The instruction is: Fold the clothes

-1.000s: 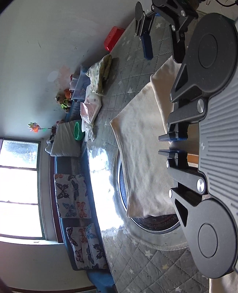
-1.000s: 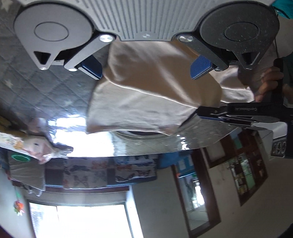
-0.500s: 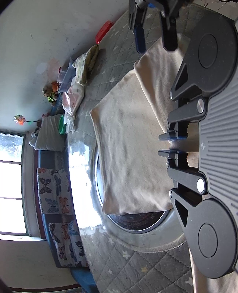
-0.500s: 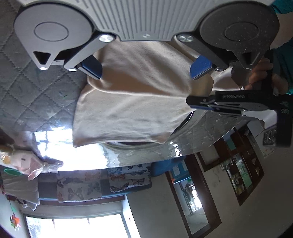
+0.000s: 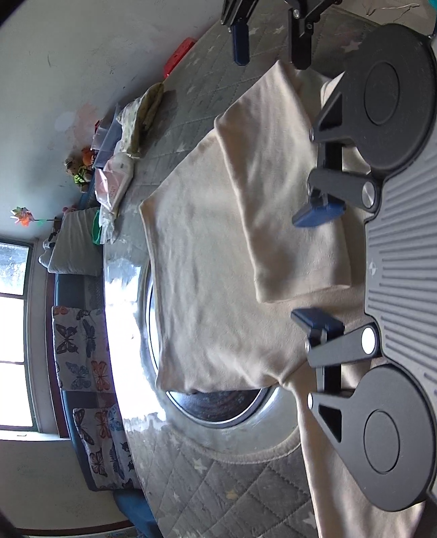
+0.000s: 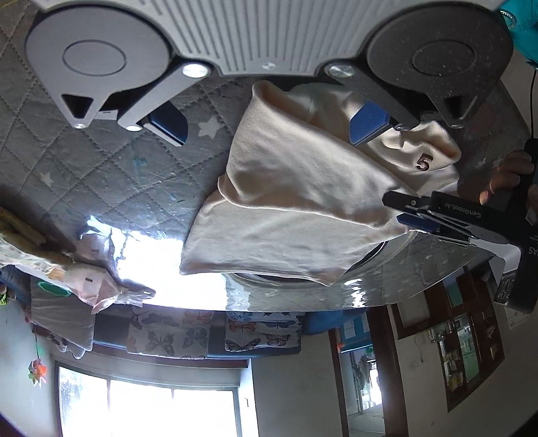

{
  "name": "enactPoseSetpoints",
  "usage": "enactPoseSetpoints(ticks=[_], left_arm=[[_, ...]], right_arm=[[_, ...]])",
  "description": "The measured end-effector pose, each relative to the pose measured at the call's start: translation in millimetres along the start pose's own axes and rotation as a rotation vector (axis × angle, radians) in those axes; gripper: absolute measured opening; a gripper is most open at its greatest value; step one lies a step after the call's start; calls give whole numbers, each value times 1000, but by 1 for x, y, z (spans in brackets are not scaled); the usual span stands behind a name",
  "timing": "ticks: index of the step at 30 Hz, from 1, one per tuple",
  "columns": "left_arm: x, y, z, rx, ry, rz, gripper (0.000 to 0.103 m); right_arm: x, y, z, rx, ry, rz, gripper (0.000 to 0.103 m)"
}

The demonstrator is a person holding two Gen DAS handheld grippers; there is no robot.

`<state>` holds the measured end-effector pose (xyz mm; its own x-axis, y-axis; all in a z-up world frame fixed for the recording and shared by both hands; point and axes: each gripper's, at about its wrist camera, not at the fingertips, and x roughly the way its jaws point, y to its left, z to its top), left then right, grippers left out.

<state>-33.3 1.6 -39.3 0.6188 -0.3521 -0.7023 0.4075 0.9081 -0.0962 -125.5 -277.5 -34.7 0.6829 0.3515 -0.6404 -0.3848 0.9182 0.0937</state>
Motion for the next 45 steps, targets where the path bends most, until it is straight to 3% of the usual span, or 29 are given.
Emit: enactPoseSetpoints(ticks=[1, 3, 5, 13, 17, 20, 27, 30, 37, 41, 45], left_arm=[[0, -2, 1, 6, -1, 3, 28], [-3, -4, 8, 12, -10, 2, 12], [-9, -7, 17, 14, -26, -5, 9], [-54, -46, 92, 119, -203, -106, 7], [-64, -75, 122, 181, -256, -170, 7], [-66, -95, 137, 212, -265, -208, 7], [-63, -125, 144, 279, -284, -244, 7], [-57, -130, 142, 286, -271, -255, 8], [-50, -138, 141, 296, -256, -268, 8], [-54, -143, 144, 303, -276, -289, 8], [-55, -143, 143, 303, -274, -304, 8]], right_arm=[[1, 2, 1, -6, -3, -1, 103], [2, 7, 1, -29, -8, -8, 103], [3, 13, 1, -60, -15, -20, 103], [16, 43, 2, -224, -57, -82, 103], [26, 42, 11, -197, -88, -147, 103], [33, 37, 18, -164, -98, -245, 103], [38, 14, 8, -147, -40, -505, 103], [38, -2, 2, -96, -4, -555, 103], [36, -5, 13, -50, -52, -509, 103], [51, -4, 23, -84, -49, -595, 103], [59, -12, 25, -39, -16, -628, 103]])
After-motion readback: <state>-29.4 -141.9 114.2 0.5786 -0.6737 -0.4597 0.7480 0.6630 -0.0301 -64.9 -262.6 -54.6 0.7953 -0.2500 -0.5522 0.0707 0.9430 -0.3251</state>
